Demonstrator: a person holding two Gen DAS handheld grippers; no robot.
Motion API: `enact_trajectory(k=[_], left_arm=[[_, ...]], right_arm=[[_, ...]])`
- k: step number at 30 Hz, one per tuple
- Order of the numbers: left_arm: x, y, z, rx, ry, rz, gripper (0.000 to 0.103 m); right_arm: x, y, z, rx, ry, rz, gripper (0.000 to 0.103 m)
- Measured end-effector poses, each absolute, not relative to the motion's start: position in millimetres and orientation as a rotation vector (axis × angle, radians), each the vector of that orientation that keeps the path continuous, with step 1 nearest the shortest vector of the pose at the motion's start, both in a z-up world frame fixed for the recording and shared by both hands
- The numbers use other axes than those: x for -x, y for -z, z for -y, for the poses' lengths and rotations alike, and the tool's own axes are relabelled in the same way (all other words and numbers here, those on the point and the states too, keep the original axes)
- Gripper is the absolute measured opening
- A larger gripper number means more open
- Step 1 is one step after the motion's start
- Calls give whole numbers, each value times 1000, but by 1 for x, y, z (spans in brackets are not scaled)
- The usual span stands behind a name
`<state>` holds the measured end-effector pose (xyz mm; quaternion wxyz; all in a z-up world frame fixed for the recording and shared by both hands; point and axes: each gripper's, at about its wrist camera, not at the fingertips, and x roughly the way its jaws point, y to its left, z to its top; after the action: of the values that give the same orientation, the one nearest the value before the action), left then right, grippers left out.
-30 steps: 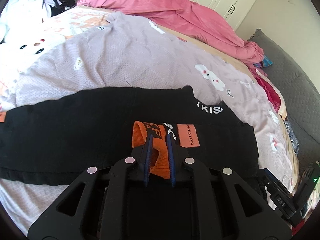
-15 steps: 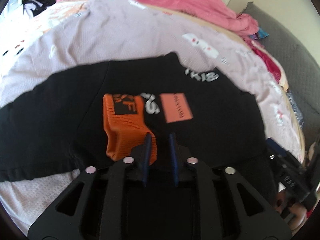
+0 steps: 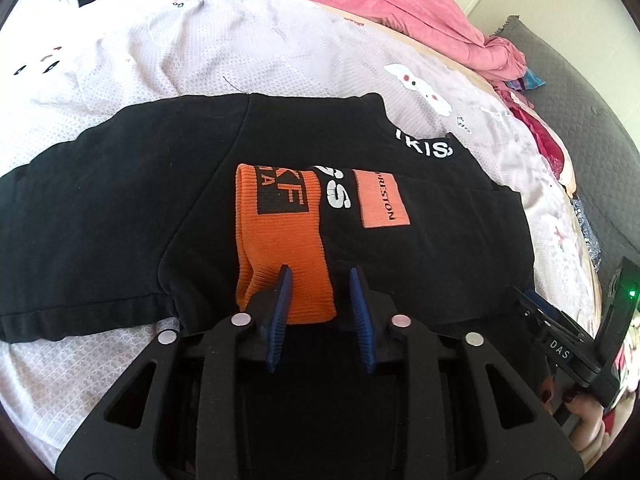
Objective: Fold small clothes
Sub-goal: 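Grasp the laid orange cuff with the left gripper, straighten it, release, then move the left gripper to the other sleeve's orange cuff and grasp it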
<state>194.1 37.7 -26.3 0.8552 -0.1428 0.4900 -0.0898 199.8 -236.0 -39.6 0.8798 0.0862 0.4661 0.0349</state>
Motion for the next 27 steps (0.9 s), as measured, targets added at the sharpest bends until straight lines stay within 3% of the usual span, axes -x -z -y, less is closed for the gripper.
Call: enact_trajectory(k=[5,11,23,27], left_arm=[[-191,20,-38,317,193,-1014,37],[-184,8,-42,317,183,-985,52],[-163,-21,-67,315,134,-915,83],[-153,-29,-78,306,106,-894,87]], right_arm=[[-192,31,236,-198,-84,-957,78],[-185,15,235,-234,-94,-926,96],[-169,-13,217,-243,-131,-859,98],[-164,-21,208,-249,-148,-834,98]])
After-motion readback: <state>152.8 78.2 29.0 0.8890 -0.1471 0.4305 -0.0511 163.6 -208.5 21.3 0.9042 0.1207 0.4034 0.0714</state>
